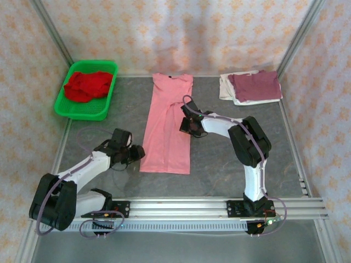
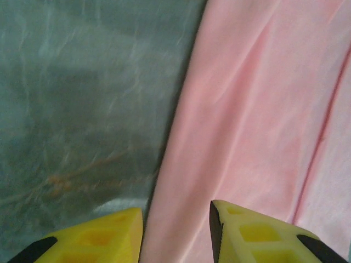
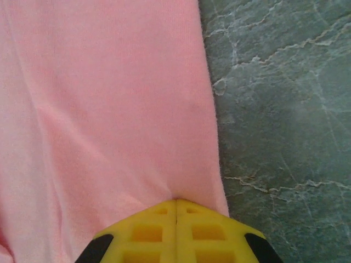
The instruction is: Fold and stack the t-shirts
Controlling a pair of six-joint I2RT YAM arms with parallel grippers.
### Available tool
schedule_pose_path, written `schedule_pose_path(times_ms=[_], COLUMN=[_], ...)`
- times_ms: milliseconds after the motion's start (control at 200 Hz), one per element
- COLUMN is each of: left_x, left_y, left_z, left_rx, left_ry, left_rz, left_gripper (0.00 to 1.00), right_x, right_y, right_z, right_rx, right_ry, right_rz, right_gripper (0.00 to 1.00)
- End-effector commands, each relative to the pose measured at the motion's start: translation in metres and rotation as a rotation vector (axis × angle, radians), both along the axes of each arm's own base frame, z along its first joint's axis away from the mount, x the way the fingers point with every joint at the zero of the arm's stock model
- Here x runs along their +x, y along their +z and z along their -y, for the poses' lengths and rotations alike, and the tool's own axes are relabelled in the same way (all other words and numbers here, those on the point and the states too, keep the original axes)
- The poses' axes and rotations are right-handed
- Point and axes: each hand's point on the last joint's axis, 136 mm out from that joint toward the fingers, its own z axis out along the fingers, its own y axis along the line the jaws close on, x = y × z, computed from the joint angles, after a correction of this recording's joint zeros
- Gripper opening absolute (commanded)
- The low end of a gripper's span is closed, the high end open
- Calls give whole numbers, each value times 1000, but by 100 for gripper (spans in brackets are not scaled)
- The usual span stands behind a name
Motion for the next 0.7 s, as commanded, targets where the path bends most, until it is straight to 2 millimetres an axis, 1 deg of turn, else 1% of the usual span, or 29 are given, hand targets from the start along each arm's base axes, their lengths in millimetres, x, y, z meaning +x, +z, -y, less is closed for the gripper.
schedule_pose_path(times_ms=[0, 65, 145, 205, 300, 370, 505, 586, 696], left_x=[-32, -42, -50, -52, -53, -51, -51, -51, -54], left_y=[-12, -16, -23, -26, -31, -30, -26, -23, -20], left_z=[0, 2, 5, 9, 17, 26, 40, 43, 45], left_rx=[-14, -26, -35, -42, -58, -74, -78, -72, -69], left_ry=[-8, -20, -32, -47, -55, -64, -98, -100, -100], left_rz=[-113, -140, -165, -174, -177, -170, -146, -142, -135], left_gripper=[38, 39, 39, 38, 37, 35, 34, 33, 33], right_x=[-18, -18, -15, -14, -13, -11, -9, -8, -9], right_y=[-19, -18, -12, -8, -1, 7, 19, 21, 19], right_z=[35, 37, 30, 24, 22, 22, 24, 24, 24], right_rx=[-122, -120, -84, -53, -41, -35, -41, -39, -40], right_ry=[-55, -50, -36, -22, -22, -24, -22, -24, -25], right_rz=[-62, -63, -45, -42, -29, -8, 13, 21, 14], right_gripper=[0, 0, 0, 0, 0, 1, 1, 1, 1])
